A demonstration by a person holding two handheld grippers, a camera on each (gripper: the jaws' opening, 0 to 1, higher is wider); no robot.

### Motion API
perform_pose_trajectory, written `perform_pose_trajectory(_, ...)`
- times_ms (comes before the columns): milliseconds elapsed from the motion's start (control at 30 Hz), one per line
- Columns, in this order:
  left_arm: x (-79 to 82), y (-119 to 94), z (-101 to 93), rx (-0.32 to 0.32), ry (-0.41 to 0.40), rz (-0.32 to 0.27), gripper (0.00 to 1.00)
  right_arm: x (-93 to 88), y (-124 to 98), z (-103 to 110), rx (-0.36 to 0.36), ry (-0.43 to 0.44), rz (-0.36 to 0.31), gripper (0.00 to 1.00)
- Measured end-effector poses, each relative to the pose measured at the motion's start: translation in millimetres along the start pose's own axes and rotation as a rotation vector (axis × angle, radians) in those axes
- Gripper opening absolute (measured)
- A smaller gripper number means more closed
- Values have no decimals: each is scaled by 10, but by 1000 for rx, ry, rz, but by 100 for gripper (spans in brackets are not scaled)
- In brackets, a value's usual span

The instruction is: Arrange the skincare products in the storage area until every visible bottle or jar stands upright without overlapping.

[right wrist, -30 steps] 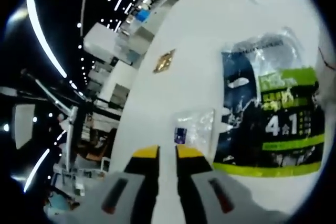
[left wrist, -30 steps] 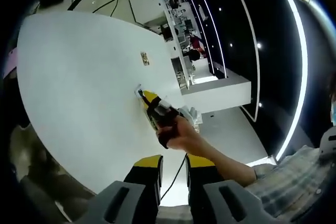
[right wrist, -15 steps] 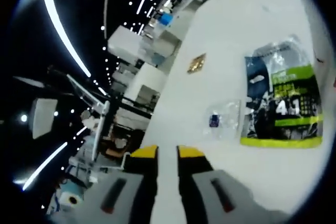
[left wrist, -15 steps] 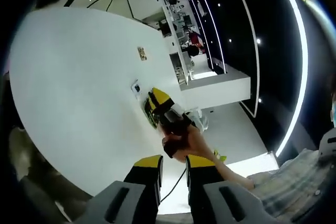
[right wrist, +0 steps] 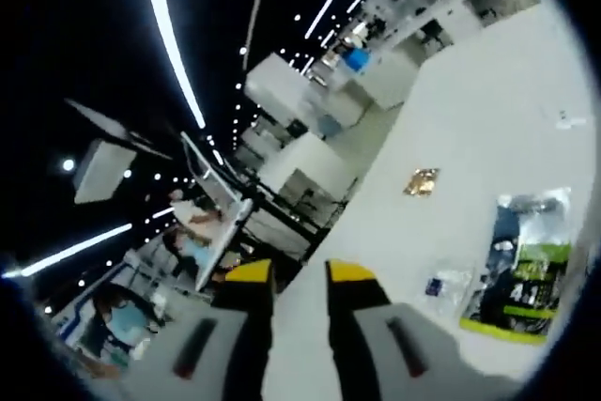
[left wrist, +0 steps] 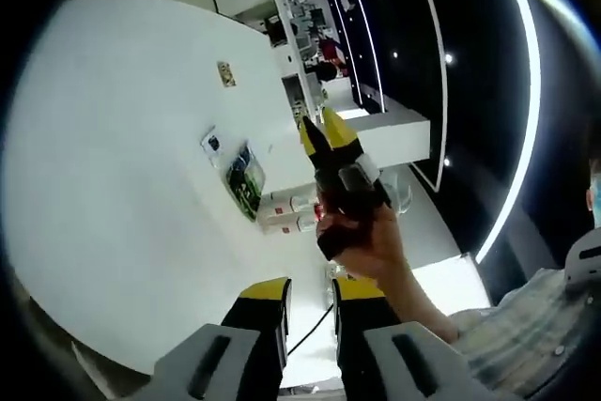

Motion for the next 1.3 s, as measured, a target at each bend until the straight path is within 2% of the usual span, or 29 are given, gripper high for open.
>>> perform_pose_trajectory(133,35,22,35,-30,9,37,18,130,125,74,-28,-135,60,22)
perform_pose_trajectory(167,43,23,49,-37,13,42,18,176,181,89,-40,-189,94,22)
perform_pose_trajectory(267,74,15,87,-67,-1,36,18,328,350,132,-61,-324,178,22)
perform_pose_trajectory(333,105,20,110,-83,-12,34,18,470,479,146,-82,-381,196,23)
perform_pose_trajectory(433,151,14,140,-92,-10,25,18,623,689,52,-138,-456,254,26)
perform_pose_trajectory(500,191,2,165,-101,-20,9,18,654,796,-17,-148,-497,293,26)
perform_pose_trajectory(667,292,-53,222,-100,-32,-23,18,753,1120,-249,-214,-545,397,28)
perform_pose_trajectory(733,311,-69,256,-95,-38,-31,18,808,1262,-354,-226,-592,439,29)
perform_pose_trajectory(800,315,-81,299,-88,-49,-37,18,860,1354,-456,-253,-592,465,30)
perform_pose_trajectory(900,321,-78,336,-79,-58,-36,18,1001,1536,-685,-302,-598,502,34)
perform_pose_trajectory(967,327,-76,350,-74,-63,-33,18,1068,1631,-843,-339,-638,558,35)
perform_pose_trajectory(1067,345,-88,372,-66,-68,-32,18,1116,1786,-1029,-352,-604,585,39)
perform_pose_trajectory(1167,373,-115,400,-57,-79,-40,18,1103,1870,-1194,-393,-618,630,41)
perform_pose_trajectory(1233,385,-155,408,-42,-83,-37,18,1041,1948,-1335,-412,-661,702,42)
perform_pose_trajectory(1300,393,-191,409,-30,-87,-39,18,996,2003,-1423,-416,-670,735,44)
Point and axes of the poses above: the point that each gripper's makers call its tool centre point, and the gripper's own axes: y roughly forward along the fingers, z roughly to its left, x roughly out of its top, the point moved 8 cm from there along -y, roughly backward along the fingers, and after that the axes turned 9 degrees about y, right-handed, at the moved point
